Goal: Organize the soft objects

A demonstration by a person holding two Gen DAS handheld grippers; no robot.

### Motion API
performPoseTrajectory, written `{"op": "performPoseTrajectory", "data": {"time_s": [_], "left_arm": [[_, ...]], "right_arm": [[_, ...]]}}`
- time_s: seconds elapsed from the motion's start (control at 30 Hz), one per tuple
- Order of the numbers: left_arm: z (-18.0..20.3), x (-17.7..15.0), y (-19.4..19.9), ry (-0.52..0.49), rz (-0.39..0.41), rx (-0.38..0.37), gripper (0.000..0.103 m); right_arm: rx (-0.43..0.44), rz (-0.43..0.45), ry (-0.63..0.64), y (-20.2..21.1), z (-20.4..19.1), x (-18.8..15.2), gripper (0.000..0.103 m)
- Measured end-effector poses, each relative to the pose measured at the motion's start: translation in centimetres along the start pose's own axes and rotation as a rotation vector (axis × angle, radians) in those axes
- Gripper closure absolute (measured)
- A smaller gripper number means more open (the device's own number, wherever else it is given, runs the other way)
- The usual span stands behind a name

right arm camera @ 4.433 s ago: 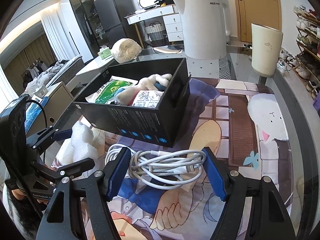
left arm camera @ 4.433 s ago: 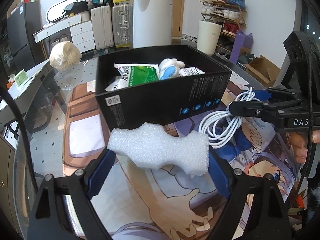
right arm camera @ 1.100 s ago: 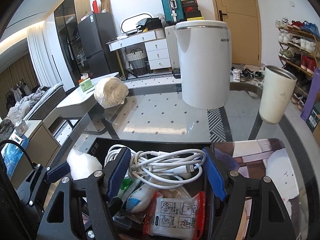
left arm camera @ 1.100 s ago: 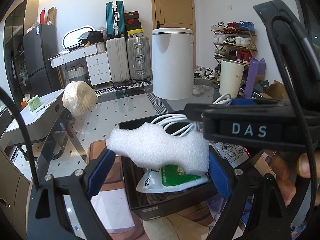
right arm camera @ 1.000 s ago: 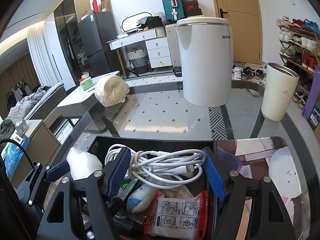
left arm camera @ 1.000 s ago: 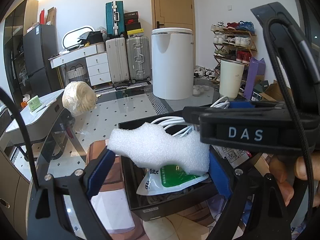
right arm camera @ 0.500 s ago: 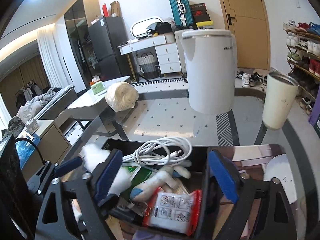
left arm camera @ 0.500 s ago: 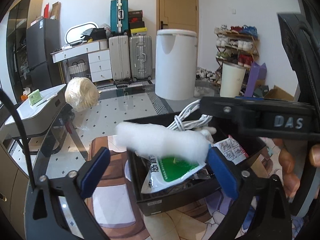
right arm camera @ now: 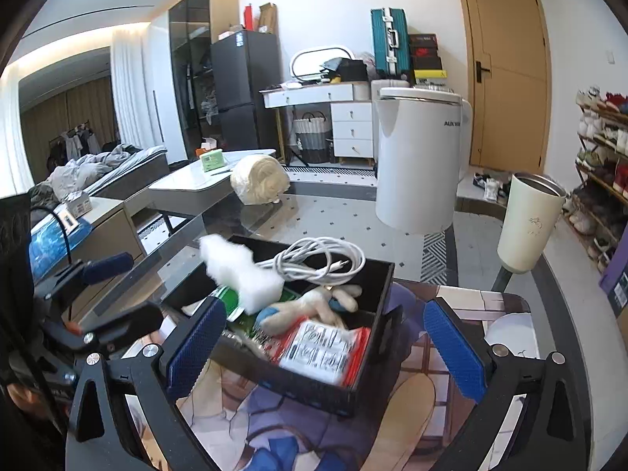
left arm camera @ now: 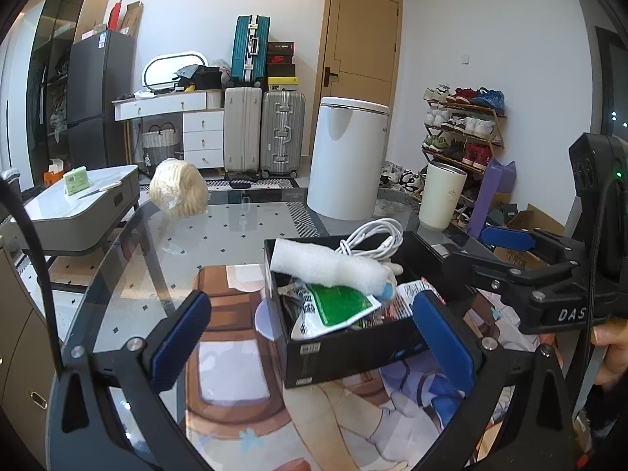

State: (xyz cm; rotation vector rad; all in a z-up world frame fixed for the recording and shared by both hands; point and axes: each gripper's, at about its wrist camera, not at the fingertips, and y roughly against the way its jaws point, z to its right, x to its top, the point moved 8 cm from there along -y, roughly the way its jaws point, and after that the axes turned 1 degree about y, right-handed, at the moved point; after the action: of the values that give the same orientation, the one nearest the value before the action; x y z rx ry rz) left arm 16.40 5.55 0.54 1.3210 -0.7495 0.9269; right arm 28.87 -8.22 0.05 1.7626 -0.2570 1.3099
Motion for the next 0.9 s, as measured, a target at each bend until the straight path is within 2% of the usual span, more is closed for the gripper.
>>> {"op": "performPoseTrajectory", "data": {"time_s": [0.33, 0.9], "left_arm": [[-0.1, -1.8, 0.9, 0.013, -0.006, 0.015, 0.0], [-0.6, -2.5, 0.9, 0.011, 0.008, 0.041, 0.0]], "right_arm": [[0.014, 0.052, 0.047, 1.8, -1.2, -2.4, 0.001], [-0.02, 0.093, 0.04, 2.2, -0.6, -3.8, 0.001]]}}
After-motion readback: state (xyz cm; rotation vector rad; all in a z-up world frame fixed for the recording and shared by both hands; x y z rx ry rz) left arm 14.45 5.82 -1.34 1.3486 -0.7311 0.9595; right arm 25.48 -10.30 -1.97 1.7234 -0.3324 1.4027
